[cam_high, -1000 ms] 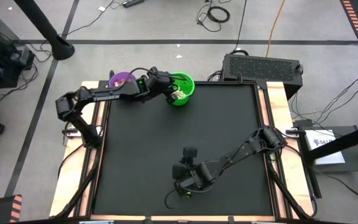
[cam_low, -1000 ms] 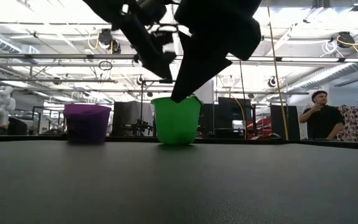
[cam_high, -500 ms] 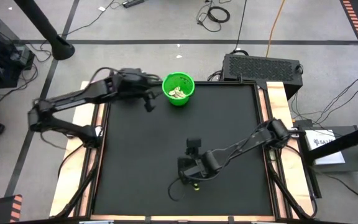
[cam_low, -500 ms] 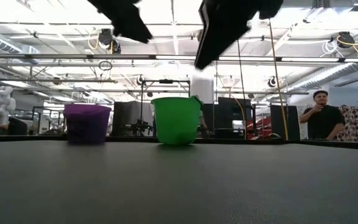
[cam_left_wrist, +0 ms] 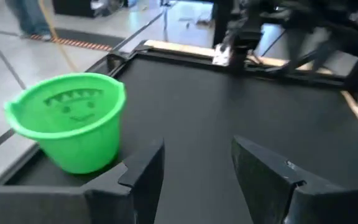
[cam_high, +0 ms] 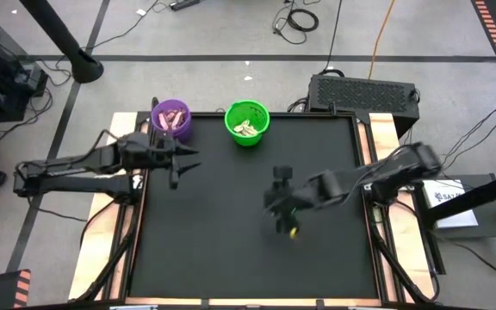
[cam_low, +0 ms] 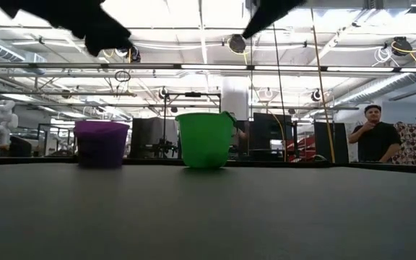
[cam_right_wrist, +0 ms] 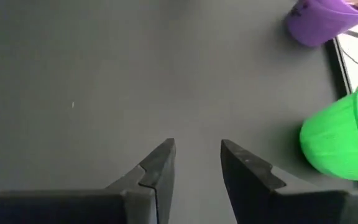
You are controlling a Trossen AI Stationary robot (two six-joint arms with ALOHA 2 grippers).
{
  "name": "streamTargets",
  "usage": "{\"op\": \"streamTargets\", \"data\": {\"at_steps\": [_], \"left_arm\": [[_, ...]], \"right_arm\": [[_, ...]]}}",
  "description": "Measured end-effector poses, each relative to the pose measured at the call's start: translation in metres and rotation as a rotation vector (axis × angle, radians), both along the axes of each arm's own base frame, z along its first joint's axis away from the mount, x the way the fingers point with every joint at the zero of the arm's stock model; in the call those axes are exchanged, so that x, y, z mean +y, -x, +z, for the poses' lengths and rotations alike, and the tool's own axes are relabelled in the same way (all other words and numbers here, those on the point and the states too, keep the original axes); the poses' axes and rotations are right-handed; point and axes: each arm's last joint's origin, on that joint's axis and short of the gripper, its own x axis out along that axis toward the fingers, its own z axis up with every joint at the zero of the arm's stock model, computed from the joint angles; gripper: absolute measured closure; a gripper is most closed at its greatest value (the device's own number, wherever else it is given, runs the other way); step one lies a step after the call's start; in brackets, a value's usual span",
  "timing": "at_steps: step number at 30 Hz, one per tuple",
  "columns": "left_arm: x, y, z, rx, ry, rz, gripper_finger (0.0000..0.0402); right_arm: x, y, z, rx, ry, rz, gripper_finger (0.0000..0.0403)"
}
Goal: Sort candy by brand, put in halloween buckets
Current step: Return to Home Position
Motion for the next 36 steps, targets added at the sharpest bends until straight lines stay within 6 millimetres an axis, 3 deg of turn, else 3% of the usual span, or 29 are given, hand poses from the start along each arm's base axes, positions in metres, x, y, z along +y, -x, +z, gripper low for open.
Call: {"op": "streamTargets", "data": {"at_steps": [5, 10, 15, 21, 26, 31, 36], "left_arm": [[-0.010, 0.010, -0.035, -0.072, 0.003, -0.051, 0.0207], [-0.016, 0.014, -0.065, -0.156, -0.028, -0.090, 0.0207], [-0.017, 0.017, -0.085, -0.218, -0.037, -0.099, 0.0207], [-0.018, 0.021, -0.101, -0.187, -0.003, -0.097, 0.0207], [-0.019, 0.027, -0.116, -0.186, 0.038, -0.094, 0.0207], [-0.021, 0.032, -0.127, -0.213, 0.044, -0.098, 0.0207], [-0.020, 0.035, -0.126, -0.233, 0.037, -0.076, 0.0208]], "right_arm": [[-0.045, 0.040, -0.018, -0.264, -0.164, -0.013, 0.0282], [-0.067, 0.075, -0.052, -0.526, -0.252, 0.015, 0.0282], [-0.072, 0.104, -0.097, -0.611, -0.253, 0.053, 0.0282], [-0.075, 0.132, -0.138, -0.690, -0.280, 0.033, 0.0282], [-0.080, 0.151, -0.155, -0.774, -0.321, -0.003, 0.0305], [-0.086, 0.163, -0.167, -0.786, -0.315, -0.039, 0.0387], [-0.094, 0.164, -0.169, -0.775, -0.283, -0.078, 0.0394]]}}
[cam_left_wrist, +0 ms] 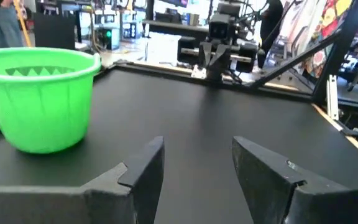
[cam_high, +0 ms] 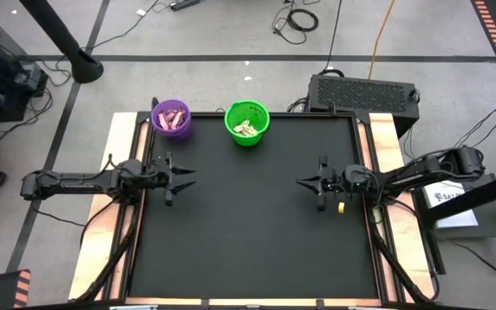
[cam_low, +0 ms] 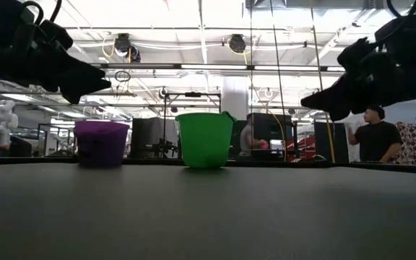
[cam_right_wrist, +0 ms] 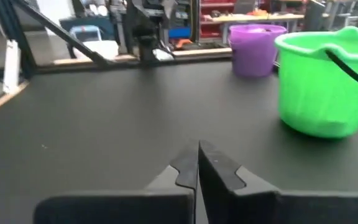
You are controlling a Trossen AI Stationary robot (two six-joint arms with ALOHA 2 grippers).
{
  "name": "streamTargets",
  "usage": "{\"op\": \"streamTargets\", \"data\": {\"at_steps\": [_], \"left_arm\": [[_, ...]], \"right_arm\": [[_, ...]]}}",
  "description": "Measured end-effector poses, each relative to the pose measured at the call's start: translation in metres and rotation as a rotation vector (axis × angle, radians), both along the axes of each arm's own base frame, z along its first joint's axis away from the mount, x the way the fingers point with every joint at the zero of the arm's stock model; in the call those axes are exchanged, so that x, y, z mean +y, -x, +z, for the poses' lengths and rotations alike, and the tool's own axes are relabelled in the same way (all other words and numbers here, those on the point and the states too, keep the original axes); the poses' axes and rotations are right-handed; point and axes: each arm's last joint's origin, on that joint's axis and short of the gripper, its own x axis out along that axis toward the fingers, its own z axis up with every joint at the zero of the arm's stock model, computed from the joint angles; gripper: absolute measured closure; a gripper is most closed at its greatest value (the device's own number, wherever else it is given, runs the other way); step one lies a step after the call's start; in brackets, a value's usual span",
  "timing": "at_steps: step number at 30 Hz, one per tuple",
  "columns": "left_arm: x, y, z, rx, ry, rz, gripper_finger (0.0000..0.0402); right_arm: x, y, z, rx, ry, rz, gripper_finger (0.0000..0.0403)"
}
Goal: Sort candy by brand, put in halloween buckets
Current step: Return to Home Position
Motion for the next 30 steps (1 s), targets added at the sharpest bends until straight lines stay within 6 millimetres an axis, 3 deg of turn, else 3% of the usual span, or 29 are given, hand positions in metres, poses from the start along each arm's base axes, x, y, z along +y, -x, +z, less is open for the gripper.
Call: {"op": "streamTargets", "data": {"at_steps": [12, 30], "left_arm": [[0.001, 0.003, 0.004, -0.032, -0.036, 0.154, 0.0208], [-0.003, 0.020, 0.009, -0.117, -0.065, 0.119, 0.0208]], "right_arm": [[-0.014, 0.004, -0.010, 0.124, 0.059, -0.026, 0.0402], [-0.016, 0.032, 0.007, 0.110, 0.072, -0.056, 0.0403]]}}
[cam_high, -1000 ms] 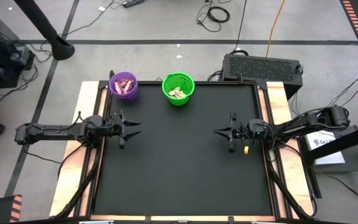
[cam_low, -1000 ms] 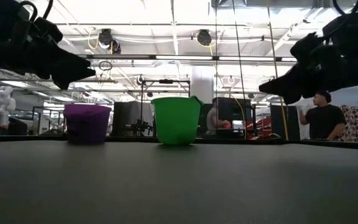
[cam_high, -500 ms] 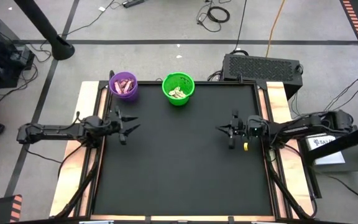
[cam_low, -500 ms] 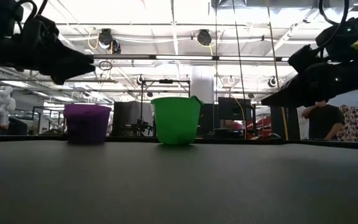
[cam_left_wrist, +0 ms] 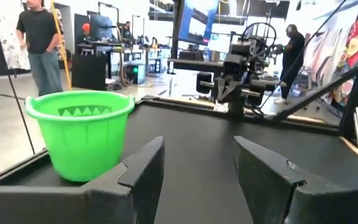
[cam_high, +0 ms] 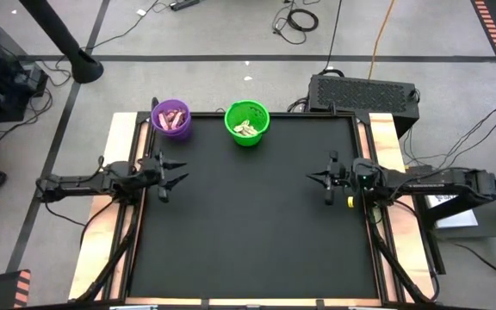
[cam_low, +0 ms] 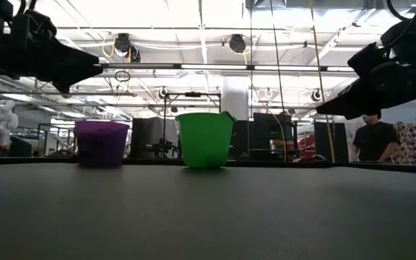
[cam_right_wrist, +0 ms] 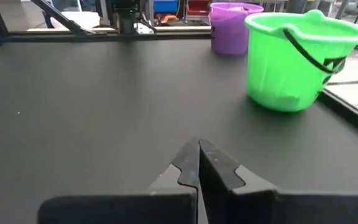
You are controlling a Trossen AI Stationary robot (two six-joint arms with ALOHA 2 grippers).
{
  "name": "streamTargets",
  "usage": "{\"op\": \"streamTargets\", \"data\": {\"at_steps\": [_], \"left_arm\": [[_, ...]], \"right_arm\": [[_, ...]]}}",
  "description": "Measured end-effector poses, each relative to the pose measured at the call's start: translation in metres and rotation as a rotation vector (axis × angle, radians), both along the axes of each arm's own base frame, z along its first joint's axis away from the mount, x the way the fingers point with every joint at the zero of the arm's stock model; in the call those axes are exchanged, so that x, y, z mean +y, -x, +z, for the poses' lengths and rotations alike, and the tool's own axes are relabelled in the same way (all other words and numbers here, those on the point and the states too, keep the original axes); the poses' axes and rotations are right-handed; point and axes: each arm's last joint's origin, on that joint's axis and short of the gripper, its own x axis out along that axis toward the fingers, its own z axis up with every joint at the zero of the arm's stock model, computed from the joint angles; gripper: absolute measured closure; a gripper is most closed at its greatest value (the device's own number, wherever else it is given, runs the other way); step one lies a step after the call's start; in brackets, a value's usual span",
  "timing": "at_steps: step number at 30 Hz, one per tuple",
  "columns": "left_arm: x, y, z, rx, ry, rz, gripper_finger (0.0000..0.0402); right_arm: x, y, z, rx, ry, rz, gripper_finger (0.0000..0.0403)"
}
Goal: Sort candy by brand, put in halloween buckets
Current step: Return to Home Position
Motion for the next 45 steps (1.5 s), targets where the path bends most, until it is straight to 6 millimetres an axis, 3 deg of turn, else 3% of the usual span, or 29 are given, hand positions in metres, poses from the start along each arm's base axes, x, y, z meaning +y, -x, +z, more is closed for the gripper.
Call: {"op": "streamTargets", "data": {"at_steps": [18, 25, 28, 45], "left_arm": [[0.000, 0.000, -0.001, 0.014, -0.027, -0.012, 0.0208], [0.000, 0.000, -0.001, 0.024, -0.056, -0.011, 0.0208], [0.000, 0.000, -0.001, 0.025, -0.059, -0.011, 0.0208], [0.000, 0.000, -0.001, 0.027, -0.077, -0.002, 0.0207]], "right_arm": [[0.002, 0.019, -0.002, 0.046, -0.018, -0.055, 0.0402], [0.002, 0.020, 0.001, 0.041, 0.063, -0.058, 0.0402], [0.000, 0.020, 0.001, 0.025, 0.026, -0.126, 0.0402], [0.000, 0.020, 0.001, 0.018, -0.003, -0.132, 0.0403]]}}
